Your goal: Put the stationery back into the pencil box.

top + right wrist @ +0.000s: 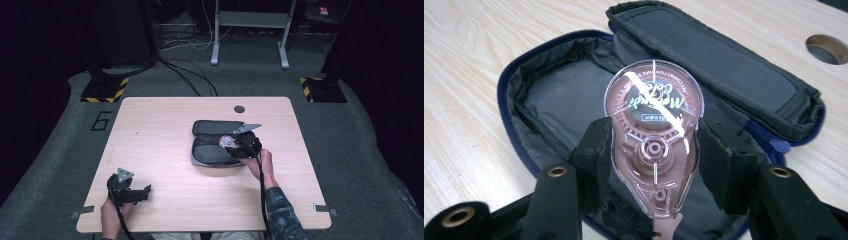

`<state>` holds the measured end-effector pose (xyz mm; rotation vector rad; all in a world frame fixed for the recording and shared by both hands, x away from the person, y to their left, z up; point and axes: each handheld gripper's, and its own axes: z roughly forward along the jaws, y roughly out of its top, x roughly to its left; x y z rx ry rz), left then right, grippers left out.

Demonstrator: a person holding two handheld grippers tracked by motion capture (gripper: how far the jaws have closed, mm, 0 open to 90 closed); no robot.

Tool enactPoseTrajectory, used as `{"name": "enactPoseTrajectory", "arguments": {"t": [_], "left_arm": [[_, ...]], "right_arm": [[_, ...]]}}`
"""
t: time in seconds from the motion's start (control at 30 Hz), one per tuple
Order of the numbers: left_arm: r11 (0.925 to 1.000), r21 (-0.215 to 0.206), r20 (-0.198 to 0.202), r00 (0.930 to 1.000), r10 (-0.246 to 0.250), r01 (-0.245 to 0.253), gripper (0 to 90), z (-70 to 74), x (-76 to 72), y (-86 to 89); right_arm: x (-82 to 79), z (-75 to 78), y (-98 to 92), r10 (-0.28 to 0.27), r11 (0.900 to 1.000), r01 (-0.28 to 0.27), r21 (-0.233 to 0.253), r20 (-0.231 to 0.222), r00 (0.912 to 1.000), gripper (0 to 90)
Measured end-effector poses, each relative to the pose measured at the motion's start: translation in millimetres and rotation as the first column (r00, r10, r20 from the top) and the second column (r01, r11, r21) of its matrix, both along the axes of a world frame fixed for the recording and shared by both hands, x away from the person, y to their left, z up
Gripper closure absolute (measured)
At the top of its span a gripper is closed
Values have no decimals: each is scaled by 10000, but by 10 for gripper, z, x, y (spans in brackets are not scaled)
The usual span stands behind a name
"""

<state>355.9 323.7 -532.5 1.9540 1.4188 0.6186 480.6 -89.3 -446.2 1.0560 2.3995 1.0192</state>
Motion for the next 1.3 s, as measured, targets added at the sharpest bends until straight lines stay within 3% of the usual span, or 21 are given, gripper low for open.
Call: {"name": "enactPoseTrajectory", "arguments": {"t": [0.57, 0.87, 1.3], "left_arm": [[10000, -2, 1, 10000, -3, 3, 6, 0, 0, 1], [10000, 1, -1, 10000, -2, 2, 6, 0, 0, 0], [10000, -4, 6, 10000, 6, -6, 6, 0, 0, -1]], "right_arm": [[128, -252, 222, -122, 9997, 102, -241, -828, 9965, 495], [176, -375, 298, -470, 9983, 429, -405, -1078, 9931, 494], [199, -429, 368, -399, 9975, 329, -630, -1130, 9928, 493]]}}
